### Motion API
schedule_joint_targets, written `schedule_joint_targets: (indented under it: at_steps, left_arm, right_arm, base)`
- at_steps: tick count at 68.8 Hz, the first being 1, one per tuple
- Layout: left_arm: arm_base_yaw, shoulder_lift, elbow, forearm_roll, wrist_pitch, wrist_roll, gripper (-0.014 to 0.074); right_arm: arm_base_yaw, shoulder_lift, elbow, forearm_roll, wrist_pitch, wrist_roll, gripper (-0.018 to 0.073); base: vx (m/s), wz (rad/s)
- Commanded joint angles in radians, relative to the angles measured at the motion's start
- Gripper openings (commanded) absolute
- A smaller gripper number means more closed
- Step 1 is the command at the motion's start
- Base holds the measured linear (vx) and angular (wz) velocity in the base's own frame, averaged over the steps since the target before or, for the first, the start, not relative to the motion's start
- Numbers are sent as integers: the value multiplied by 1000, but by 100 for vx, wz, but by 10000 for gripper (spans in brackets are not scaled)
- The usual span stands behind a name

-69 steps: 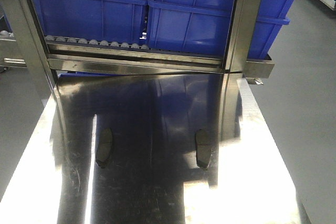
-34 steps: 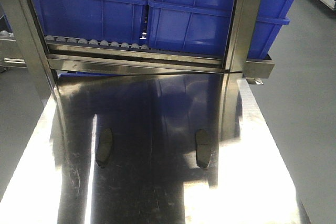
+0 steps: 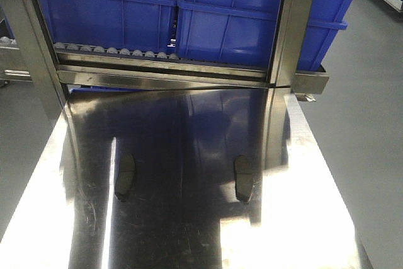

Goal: Move and align brake pads A on conveyor
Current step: 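Stop at the steel table facing the two brake pads, then lower the left gripper over the brake pad nearest it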

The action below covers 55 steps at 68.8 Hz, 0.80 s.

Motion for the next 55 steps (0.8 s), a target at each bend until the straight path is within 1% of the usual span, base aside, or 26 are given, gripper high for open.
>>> schedule_joint_targets:
  at_steps: [1,9,27,35,41,47,55]
  left_arm:
    - [-5,127,-87,-7,-55,-8,482]
    - [-5,314,-190,-6,4,-8,482]
    - [-5,710,-449,-7,207,-10,481]
    - [-6,848,-540,-18,253,-37,481]
    - [-30,942,-607,-26,261,-42,481]
    - [-74,1011,-664,-24,259,-72,481]
    - [-134,1104,-738,-3,266,-105,481]
  right_arm:
    - [-2,14,-25,-8,-77,-4,379]
    - [-2,14,-25,-8,-77,-4,379]
    - [-2,14,-25,-8,-77,-4,379]
    - [-2,14,-25,-8,-77,-4,379]
    - [-2,14,-25,-8,-77,-4,379]
    - [-2,14,-25,-8,-77,-4,379]
    - [-2,14,-25,-8,-77,-4,379]
  base:
    - [0,0]
    - [0,0]
    - [0,0]
    - [0,0]
    - [0,0]
    - [0,0]
    - [0,0]
